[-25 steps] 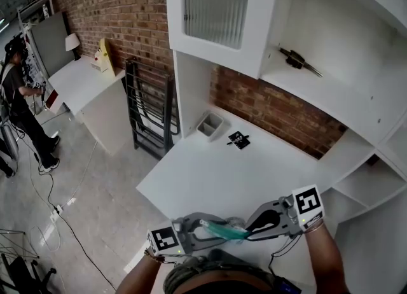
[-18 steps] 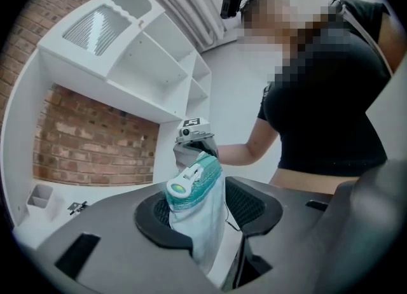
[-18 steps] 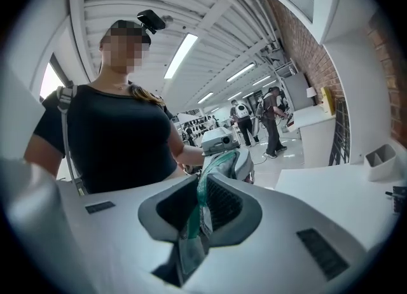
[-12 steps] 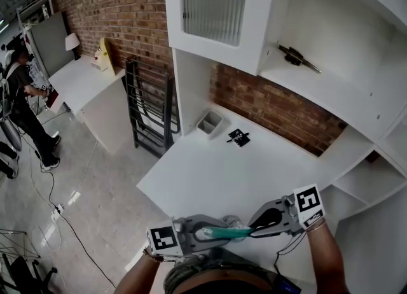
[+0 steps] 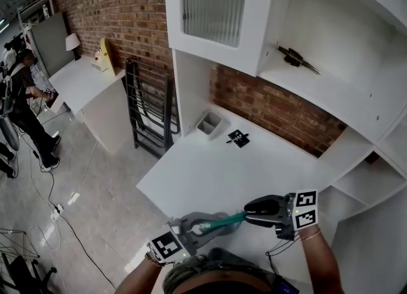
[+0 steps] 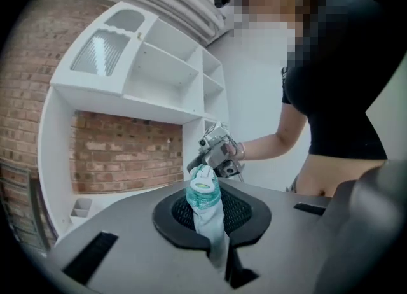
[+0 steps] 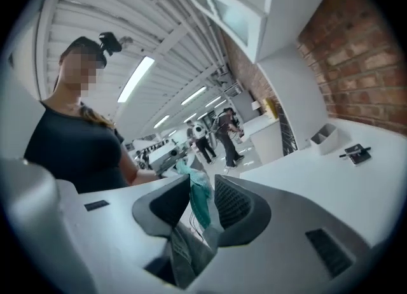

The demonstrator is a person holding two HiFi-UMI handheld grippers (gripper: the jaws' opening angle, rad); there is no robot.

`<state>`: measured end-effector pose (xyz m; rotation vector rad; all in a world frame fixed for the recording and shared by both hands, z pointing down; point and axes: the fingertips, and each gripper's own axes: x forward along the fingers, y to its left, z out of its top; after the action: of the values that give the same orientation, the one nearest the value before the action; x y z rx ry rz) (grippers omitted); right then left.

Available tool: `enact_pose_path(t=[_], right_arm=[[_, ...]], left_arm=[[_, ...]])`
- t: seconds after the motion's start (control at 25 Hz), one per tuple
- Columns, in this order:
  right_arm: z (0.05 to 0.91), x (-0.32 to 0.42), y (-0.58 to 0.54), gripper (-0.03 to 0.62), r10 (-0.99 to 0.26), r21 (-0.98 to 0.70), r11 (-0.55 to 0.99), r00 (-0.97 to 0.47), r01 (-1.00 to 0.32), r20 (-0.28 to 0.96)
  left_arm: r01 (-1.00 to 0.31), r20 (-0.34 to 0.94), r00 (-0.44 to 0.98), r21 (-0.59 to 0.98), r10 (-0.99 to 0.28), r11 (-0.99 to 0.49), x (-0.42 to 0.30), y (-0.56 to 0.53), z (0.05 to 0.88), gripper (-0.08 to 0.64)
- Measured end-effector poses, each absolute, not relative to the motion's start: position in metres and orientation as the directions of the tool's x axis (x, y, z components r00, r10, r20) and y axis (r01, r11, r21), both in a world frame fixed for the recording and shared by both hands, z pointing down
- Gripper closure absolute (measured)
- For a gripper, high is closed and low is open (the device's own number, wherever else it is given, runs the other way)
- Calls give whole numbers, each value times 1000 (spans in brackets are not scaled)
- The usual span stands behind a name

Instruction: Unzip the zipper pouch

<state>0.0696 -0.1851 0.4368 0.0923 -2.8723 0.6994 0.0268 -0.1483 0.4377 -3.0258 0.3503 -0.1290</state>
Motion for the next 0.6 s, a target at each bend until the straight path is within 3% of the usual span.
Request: enact_pose_path(t=[0.16, 0.6], right_arm=[[432, 78, -202, 465, -134, -493, 851, -982, -181, 130], [433, 91, -227, 456, -387, -292, 850, -896, -438, 216]], left_arm=[[-322, 59, 942, -113, -330, -940, 21, -160, 435, 551], [-435, 100, 890, -105, -445, -894, 17, -179, 442, 551]])
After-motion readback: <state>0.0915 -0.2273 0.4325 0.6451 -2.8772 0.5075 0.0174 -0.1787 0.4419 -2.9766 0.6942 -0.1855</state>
